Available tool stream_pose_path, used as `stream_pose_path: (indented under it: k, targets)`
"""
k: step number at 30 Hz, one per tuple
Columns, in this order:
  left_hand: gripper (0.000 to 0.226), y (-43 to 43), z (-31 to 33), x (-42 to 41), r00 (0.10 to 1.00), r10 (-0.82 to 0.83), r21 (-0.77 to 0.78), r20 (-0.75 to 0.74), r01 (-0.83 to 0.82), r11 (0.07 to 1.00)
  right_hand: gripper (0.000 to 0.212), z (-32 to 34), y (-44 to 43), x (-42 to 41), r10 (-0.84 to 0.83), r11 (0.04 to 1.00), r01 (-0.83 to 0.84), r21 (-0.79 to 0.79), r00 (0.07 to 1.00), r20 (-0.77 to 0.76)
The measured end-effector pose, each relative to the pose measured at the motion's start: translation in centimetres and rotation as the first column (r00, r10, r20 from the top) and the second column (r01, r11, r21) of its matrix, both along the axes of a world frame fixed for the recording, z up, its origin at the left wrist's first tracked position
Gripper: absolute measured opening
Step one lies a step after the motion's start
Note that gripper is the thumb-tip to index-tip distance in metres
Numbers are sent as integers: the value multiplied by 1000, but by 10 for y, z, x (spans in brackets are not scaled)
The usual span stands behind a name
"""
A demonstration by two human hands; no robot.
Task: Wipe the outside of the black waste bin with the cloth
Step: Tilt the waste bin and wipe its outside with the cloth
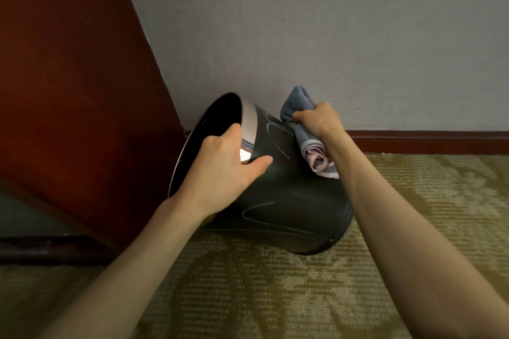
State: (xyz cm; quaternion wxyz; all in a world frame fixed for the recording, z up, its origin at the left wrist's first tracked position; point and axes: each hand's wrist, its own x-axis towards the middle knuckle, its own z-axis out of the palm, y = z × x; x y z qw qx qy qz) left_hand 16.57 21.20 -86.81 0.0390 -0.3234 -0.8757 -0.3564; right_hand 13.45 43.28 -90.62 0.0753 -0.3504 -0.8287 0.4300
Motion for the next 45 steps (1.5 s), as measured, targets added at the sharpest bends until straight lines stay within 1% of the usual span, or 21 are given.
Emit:
stream_pose_path:
  k: [2, 6, 9, 13, 15, 17, 19, 22, 24, 27, 30, 33, 35, 37, 40, 43, 45]
  targets:
    - [37, -3, -2, 1, 1000, 7, 15, 6, -7, 1000, 42, -1, -4, -1, 12, 998, -12, 64, 1000, 2]
    - [28, -9, -4, 2, 997, -14, 61, 75, 10, 998, 36, 1, -17, 11, 10, 990, -2, 138, 999, -54]
    - [33, -13, -5, -4, 992, -36, 108, 121, 22, 994, 26, 6, -38, 26, -31, 981, 62, 183, 985, -168]
    - [37, -19, -7, -15, 987, -48, 132, 155, 28, 991, 33, 9, -76, 48, -78, 949, 177, 262, 934, -347]
    - [36, -22, -7, -19, 985, -50, 141, 165, 26, 990, 31, 7, -94, 57, -95, 931, 229, 284, 903, -419]
    - [31, -23, -5, -20, 985, -53, 146, 166, 29, 989, 29, 4, -111, 67, -118, 921, 278, 273, 867, -484]
    - [31, -24, -5, -21, 984, -55, 149, 167, 30, 988, 29, 1, -126, 75, -130, 919, 308, 245, 826, -548]
    - [31, -28, -6, -16, 979, -96, 171, 178, 65, 983, 28, -3, -132, 83, -119, 934, 293, 205, 795, -594]
    - [30, -31, -7, -13, 976, -109, 178, 190, 75, 981, 27, -2, -128, 84, -109, 948, 262, 178, 797, -594]
    - [32, -36, -9, -12, 976, -104, 193, 192, 66, 979, 27, 5, -118, 74, -105, 958, 228, 175, 844, -526]
    - [36, -38, -10, -9, 972, -112, 209, 206, 69, 976, 30, 18, -101, 54, -123, 969, 192, 154, 919, -375]
    - [34, -40, -11, -7, 971, -123, 212, 206, 79, 974, 26, 24, -79, 30, -73, 989, 102, 107, 966, -247]
    - [32, -41, -11, -6, 966, -138, 220, 220, 89, 972, 41, 25, -66, 14, -27, 995, 41, 92, 989, -146]
    - [33, -43, -12, -4, 959, -151, 236, 239, 94, 967, 52, 24, -55, -3, 33, 997, -28, 77, 997, -65]
    - [35, -48, -16, 3, 948, -179, 255, 264, 110, 961, 59, 22, -43, -24, 116, 992, -119, 51, 991, 60]
    - [36, -52, -21, 12, 938, -201, 269, 284, 123, 955, 58, 19, -36, -33, 210, 976, -216, 18, 964, 165]
    - [32, -52, -24, 15, 933, -224, 285, 282, 141, 948, 57, 16, -32, -34, 231, 971, -239, 14, 950, 208]
